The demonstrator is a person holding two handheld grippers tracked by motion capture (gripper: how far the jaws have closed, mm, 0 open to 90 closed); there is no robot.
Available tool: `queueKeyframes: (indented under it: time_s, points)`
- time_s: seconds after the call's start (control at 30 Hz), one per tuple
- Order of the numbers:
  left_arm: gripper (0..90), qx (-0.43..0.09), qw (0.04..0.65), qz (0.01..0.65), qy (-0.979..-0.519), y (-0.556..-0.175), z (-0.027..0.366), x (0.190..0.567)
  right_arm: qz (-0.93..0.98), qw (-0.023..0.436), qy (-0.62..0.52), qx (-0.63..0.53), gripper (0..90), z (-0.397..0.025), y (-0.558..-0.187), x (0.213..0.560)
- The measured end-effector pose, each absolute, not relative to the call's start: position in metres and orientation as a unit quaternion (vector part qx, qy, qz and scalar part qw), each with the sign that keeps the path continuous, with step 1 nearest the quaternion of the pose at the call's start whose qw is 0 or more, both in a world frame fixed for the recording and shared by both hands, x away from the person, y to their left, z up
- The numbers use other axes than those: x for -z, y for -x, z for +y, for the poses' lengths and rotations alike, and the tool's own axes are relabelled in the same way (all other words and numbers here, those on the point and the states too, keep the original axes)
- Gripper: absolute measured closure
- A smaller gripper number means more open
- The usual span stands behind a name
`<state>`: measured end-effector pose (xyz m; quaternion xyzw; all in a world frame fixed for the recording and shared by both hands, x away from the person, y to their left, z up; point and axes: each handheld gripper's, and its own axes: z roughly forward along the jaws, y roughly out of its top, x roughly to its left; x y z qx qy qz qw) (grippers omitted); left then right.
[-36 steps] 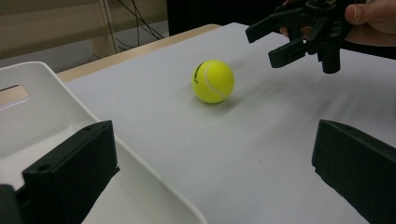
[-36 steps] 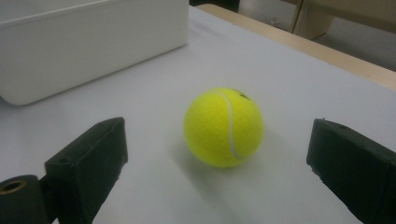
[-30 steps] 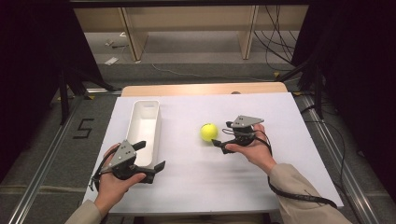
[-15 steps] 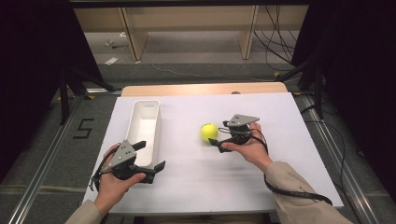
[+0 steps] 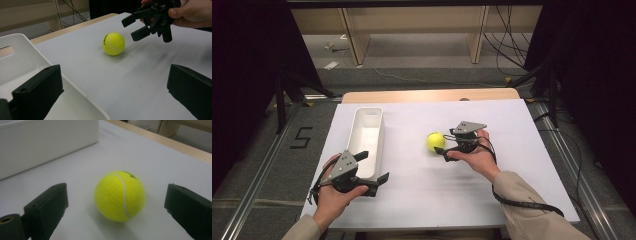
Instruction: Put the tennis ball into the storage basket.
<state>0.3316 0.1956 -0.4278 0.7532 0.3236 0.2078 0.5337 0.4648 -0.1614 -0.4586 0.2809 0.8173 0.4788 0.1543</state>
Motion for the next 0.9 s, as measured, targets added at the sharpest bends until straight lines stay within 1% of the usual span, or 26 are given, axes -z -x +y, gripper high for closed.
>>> queueKeyframes:
  time_s: [0.9]
  points:
    - [0.0,-0.207,0.535,0.325,-0.752,-0.331,0.196,0.428,0.822,0.151,-0.287,-0.469,5.8,-0.151,-0.478,0.467]
